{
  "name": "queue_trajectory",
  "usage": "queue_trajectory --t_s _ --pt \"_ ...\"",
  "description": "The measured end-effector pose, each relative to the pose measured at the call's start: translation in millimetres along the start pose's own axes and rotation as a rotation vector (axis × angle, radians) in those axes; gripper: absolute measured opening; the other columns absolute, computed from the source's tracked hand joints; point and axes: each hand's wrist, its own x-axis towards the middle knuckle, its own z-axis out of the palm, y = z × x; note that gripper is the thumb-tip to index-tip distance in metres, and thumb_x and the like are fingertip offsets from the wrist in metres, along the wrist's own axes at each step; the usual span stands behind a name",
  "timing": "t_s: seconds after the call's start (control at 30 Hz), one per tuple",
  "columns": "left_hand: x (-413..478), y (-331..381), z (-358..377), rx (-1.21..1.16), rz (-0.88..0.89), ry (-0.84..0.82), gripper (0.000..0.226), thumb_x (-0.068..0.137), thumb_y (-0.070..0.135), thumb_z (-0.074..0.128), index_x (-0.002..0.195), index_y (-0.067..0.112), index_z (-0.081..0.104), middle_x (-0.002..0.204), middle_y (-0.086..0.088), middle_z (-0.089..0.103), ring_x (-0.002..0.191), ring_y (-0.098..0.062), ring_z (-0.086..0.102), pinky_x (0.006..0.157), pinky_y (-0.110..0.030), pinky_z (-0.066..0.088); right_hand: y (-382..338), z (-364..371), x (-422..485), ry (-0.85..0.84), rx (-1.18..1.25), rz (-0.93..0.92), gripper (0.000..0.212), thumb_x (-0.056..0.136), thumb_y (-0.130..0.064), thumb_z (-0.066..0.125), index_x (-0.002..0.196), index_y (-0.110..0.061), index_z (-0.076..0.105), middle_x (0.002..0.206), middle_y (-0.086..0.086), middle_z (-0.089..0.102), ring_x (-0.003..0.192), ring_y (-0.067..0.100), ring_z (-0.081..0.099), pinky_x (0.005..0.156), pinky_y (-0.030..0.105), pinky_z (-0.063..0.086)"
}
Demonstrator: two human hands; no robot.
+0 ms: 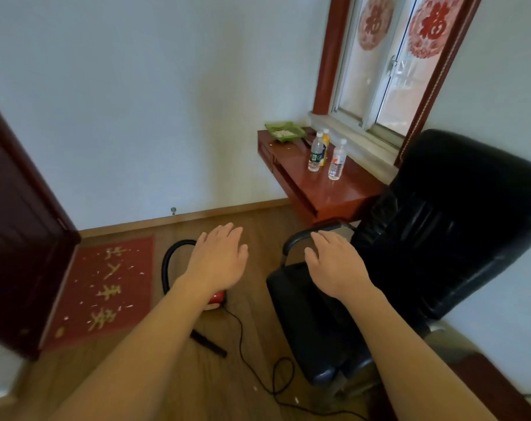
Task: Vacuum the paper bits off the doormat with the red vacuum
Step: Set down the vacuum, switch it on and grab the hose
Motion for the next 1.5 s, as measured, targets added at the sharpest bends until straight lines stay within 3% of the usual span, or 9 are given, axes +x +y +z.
queue_trajectory --t_s 0.27,0.57,1.07,1.27,1.5 --pt "-16 -133 -21 0.018 -0.119 -0.007 0.054 0.107 0.039 0.030 0.158 0.019 0.029 0.166 -0.004 0.026 0.154 -0.022 0.021 0.126 -0.045 0.017 -108 47 32 -0.050 0.069 -0.046 0.054 0.106 -0.037 0.035 0.154 -0.011 0.036 0.158 0.006 0.038 0.147 0.022 0.030 0.123 0.038 0.023" --pt "-18 -228 -27 -0.009 -0.242 0.006 0.054 0.106 0.038 0.031 0.156 0.019 0.032 0.165 -0.004 0.029 0.153 -0.022 0.024 0.125 -0.047 0.021 -187 82 83 -0.108 0.033 -0.144 0.055 0.106 -0.039 0.035 0.155 -0.014 0.034 0.160 0.003 0.036 0.148 0.020 0.029 0.121 0.035 0.020" --pt "86 -294 -27 0.026 -0.451 -0.001 0.055 0.106 0.041 0.032 0.157 0.021 0.033 0.165 -0.002 0.030 0.153 -0.021 0.024 0.126 -0.046 0.018 -212 125 248 -0.201 0.048 -0.302 0.052 0.106 -0.039 0.034 0.151 -0.014 0.039 0.155 0.005 0.042 0.144 0.021 0.037 0.119 0.038 0.027" --pt "129 -304 -29 0.026 -0.486 0.016 0.056 0.106 0.044 0.032 0.158 0.021 0.032 0.165 -0.002 0.030 0.153 -0.021 0.025 0.126 -0.046 0.019 -220 129 302 -0.218 0.026 -0.362 0.045 0.107 -0.037 0.035 0.141 -0.012 0.048 0.145 0.006 0.051 0.135 0.022 0.045 0.114 0.036 0.033" --pt "165 -347 -31 0.006 -0.507 -0.014 0.056 0.106 0.043 0.032 0.157 0.020 0.032 0.165 -0.003 0.029 0.153 -0.021 0.023 0.126 -0.047 0.019 -247 149 356 -0.240 -0.001 -0.397 0.046 0.106 -0.039 0.034 0.143 -0.014 0.047 0.146 0.004 0.050 0.136 0.022 0.044 0.115 0.035 0.031"
